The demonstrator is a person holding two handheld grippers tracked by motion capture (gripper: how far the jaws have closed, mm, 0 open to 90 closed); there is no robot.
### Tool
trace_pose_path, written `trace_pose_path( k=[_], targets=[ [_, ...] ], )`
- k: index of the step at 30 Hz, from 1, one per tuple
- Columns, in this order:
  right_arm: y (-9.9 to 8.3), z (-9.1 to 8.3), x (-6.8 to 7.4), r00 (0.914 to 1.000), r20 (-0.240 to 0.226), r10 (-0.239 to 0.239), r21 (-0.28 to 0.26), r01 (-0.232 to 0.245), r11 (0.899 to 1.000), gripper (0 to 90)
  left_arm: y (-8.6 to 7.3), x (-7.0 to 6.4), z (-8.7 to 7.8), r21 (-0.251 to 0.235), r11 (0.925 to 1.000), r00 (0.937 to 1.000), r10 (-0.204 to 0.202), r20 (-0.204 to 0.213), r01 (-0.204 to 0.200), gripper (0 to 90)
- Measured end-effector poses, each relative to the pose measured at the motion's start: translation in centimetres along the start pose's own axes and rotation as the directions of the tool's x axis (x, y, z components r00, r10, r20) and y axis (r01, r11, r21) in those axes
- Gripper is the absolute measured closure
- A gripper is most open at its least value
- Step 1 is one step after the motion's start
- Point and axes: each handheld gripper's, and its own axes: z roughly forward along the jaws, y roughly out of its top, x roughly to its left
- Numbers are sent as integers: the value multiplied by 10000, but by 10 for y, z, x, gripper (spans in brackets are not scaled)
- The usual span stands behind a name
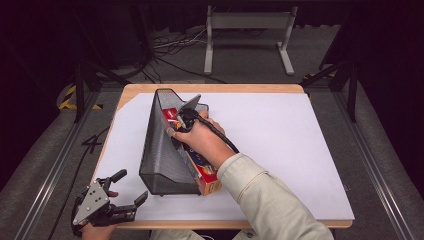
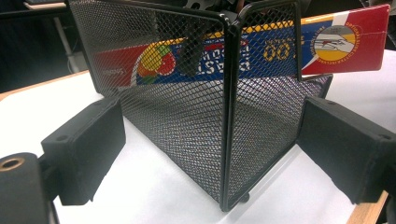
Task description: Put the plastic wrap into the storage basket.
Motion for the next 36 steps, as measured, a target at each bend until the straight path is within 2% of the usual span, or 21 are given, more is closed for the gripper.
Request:
trace_pose_path(
  k=[2, 16, 21, 25, 28, 29, 32, 36],
  targets=[
    [0, 2, -1, 9997, 160, -190, -18, 191, 9998, 367, 0, 0, 0, 23, 10000, 10000, -34, -61, 34, 88],
    [-2, -6, -2, 9978, 285, -597, -215, 603, 9979, 315, 1, 1, 1, 74, 10000, 10000, -46, -49, 46, 89],
    [-5, -15, -2, 9959, 253, -867, -472, 879, 9950, 297, 1, 1, 3, 19, 10000, 10000, -62, -30, 62, 89],
    [-7, -27, -3, 9943, 81, -1060, -875, 1063, 9905, 290, 2, 1, 4, 96, 10000, 10000, 7, 28, -8, 89],
    [-9, -38, -4, 9915, -49, -1298, -1393, 1278, 9820, 291, 2, 1, 4, 102, 9999, 10000, 14, 20, -15, 89],
    [-10, -42, -4, 9895, -85, -1441, -1650, 1408, 9762, 292, 2, 1, 4, 71, 10000, 10000, 11, 19, -11, 89],
    [-14, -55, -3, 9843, -211, -1751, -2410, 1650, 9564, 305, 2, 1, 4, 65, 10000, 10000, 13, 2, -13, 89],
    [-22, -71, -1, 9731, -450, -2257, -3234, 1996, 9250, 307, 2, 1, 4, 63, 9999, 10000, 78, 1, -78, 89]
  ],
)
